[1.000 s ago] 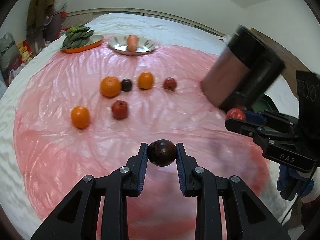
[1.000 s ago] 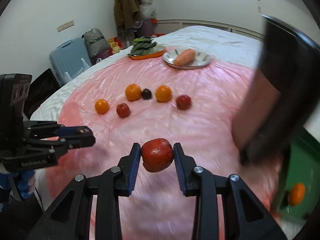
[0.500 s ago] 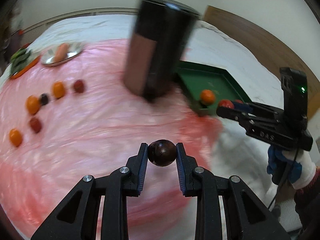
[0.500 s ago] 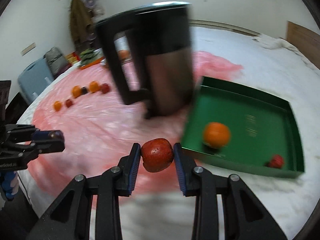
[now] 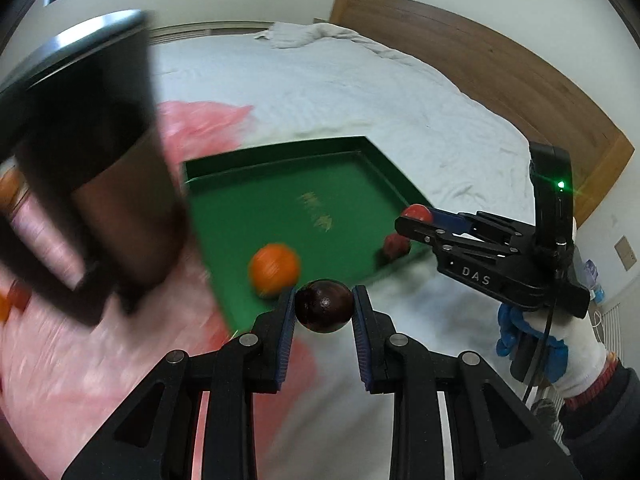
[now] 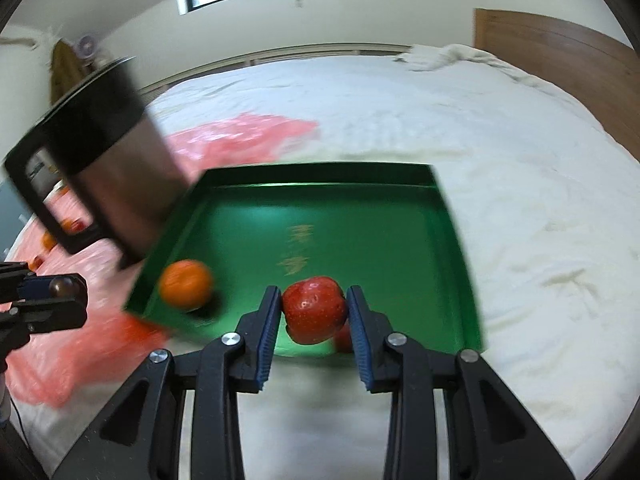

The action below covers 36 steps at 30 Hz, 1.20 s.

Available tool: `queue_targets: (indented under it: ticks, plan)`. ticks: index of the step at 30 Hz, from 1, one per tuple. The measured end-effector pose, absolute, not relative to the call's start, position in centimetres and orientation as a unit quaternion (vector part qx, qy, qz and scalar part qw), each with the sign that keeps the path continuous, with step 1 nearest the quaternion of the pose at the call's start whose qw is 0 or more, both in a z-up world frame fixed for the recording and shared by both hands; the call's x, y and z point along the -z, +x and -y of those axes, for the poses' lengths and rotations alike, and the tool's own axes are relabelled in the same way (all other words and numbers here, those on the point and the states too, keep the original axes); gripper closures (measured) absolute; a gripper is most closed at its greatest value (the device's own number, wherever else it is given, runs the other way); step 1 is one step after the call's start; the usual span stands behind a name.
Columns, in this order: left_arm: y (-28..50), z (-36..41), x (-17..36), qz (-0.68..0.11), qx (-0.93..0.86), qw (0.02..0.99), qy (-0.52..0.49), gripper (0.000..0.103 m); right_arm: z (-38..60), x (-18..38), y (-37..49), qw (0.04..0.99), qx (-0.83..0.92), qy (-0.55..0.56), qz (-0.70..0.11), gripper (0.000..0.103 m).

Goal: Organize fruits
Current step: 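Carry the plum and apple into the green tray and release both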

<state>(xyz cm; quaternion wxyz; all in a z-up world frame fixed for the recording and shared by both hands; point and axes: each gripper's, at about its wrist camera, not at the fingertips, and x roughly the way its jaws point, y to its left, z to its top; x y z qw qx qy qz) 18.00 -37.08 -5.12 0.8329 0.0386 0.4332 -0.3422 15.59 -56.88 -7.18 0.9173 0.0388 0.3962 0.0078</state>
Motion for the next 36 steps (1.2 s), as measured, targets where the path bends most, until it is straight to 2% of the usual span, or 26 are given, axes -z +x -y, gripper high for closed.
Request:
queue_targets:
  ticks: [11,21,28,30,31,33,35,36]
  plan:
    - [22.1,44.8,9.5,-0.463,0.331,0.817,0.095,0.079,62.0,11.4,18.8,0.903,0.034,0.058,-0.424,0.062]
    - [22.7,46.0,13.0,-0.49,0.315,0.805,0.115,0.079,62.1,12.8,19.0,0.9,0.043,0.053,-0.431,0.062]
    - [22.7,46.3,13.4,-0.491,0.306,0.806,0.124,0.079,61.8,12.8,19.0,0.899,0.045,0.048,-0.434,0.061]
    - [22.8,46.4,13.4,-0.491,0.306,0.806,0.124,0.079,61.8,12.8,19.0,0.897,0.044,0.05,-0.437,0.047]
    - [22.9,46.3,13.3,-0.493,0.305,0.806,0.123,0.078,61.8,12.8,19.0,0.897,0.044,0.049,-0.437,0.032]
    - [23.0,46.3,13.1,-0.491,0.303,0.807,0.123,0.078,61.9,12.4,18.8,0.899,0.045,0.049,-0.432,0.026]
    - [22.6,46.3,12.5,-0.48,0.298,0.814,0.134,0.068,61.9,11.9,18.6,0.901,0.046,0.051,-0.428,0.024]
    - [22.4,46.3,12.2,-0.474,0.297,0.817,0.137,0.066,61.9,11.6,18.5,0.902,0.047,0.05,-0.426,0.024]
